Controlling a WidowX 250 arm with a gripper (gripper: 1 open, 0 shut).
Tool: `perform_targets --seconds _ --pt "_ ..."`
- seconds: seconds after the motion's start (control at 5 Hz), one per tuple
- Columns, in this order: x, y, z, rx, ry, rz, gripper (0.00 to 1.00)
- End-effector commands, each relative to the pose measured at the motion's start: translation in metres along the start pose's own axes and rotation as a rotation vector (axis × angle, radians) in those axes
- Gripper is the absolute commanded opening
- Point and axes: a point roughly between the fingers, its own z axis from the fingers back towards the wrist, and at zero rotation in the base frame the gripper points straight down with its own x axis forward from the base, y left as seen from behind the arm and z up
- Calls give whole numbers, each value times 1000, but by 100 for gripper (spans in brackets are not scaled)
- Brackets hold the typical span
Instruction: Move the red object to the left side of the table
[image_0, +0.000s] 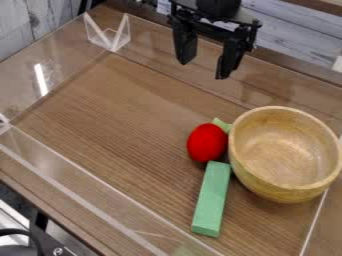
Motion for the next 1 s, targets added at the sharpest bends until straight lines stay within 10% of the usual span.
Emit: perform_targets --seconds 0.0,0.4,0.8 --pt "-1 4 -22 -12 27 -35 100" --pt "-7 -32 -61 -51 26 -162 100" --pt "-7 -37 -66 -73 9 -192 100"
